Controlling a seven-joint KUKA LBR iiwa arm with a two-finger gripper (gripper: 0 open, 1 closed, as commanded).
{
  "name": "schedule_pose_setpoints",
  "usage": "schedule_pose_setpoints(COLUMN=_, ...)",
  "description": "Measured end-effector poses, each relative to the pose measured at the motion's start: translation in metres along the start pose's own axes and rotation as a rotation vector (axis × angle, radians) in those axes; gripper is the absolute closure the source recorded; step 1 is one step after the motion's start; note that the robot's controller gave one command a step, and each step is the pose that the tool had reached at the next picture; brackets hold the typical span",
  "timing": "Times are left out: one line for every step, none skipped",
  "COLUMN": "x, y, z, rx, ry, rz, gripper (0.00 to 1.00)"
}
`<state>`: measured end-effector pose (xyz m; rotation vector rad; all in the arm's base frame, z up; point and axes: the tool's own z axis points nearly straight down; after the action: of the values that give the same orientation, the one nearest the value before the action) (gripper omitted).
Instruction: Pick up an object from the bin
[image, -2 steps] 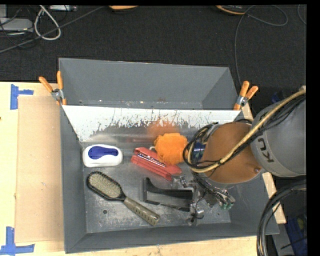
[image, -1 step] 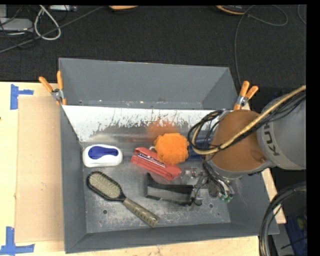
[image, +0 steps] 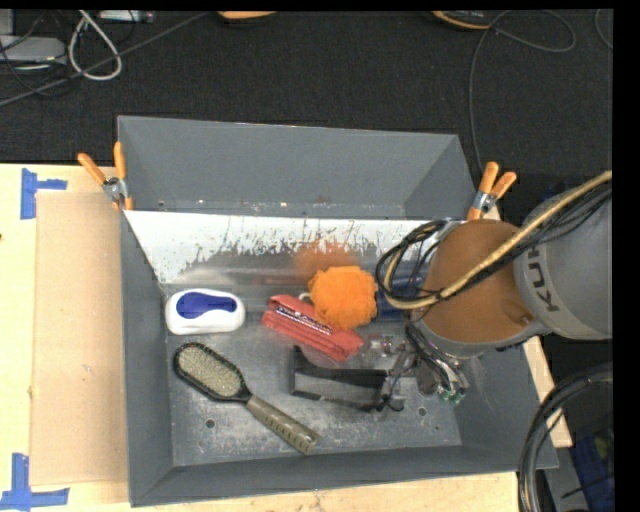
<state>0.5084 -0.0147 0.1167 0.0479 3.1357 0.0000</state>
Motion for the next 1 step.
schedule_pose_setpoints(x=-0.0320, y=0.0084, z=0.0190, rx=0.001, ry=0.007, rz=-0.291, gripper=1.00)
